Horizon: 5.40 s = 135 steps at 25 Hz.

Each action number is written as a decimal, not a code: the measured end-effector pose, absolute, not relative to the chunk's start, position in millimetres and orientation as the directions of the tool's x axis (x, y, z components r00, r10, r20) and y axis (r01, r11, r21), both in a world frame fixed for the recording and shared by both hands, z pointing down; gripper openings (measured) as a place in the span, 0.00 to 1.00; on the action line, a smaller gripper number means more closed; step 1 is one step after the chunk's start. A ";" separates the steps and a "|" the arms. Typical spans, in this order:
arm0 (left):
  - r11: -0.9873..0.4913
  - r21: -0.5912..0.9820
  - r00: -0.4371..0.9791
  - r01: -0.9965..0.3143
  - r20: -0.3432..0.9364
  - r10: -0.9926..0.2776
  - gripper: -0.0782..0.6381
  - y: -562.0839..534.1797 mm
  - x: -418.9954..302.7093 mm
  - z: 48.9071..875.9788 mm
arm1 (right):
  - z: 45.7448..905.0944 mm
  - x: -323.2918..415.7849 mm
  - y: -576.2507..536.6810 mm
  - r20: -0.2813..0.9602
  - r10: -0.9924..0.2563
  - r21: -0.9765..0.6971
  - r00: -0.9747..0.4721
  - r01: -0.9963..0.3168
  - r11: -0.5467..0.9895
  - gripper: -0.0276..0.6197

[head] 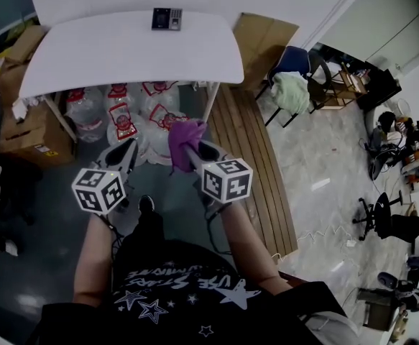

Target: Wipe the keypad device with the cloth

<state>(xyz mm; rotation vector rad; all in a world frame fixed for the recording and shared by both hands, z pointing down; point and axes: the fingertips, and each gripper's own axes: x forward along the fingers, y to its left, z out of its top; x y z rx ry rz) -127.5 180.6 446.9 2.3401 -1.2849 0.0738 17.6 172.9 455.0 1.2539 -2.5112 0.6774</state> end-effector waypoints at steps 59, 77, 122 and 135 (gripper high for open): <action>-0.344 0.420 0.502 -0.840 0.361 -0.786 0.13 -243.9 -131.9 481.0 | 485.3 14.0 -274.1 0.478 -0.593 -0.355 -0.648 -0.760 0.544 0.19; -0.223 0.375 0.368 -0.900 0.379 -0.849 0.13 -318.4 -74.1 469.3 | 497.5 74.5 -360.0 0.473 -0.486 -0.403 -0.735 -0.671 0.623 0.19; -0.260 0.441 0.422 -0.859 0.321 -0.848 0.13 -371.3 -206.6 490.8 | 500.1 -49.5 -451.7 0.516 -0.583 -0.255 -0.628 -0.762 0.595 0.19; -0.164 0.405 0.320 -0.900 0.354 -0.879 0.13 -449.0 -205.5 496.3 | 517.1 -90.1 -552.5 0.529 -0.499 -0.284 -0.686 -0.697 0.658 0.19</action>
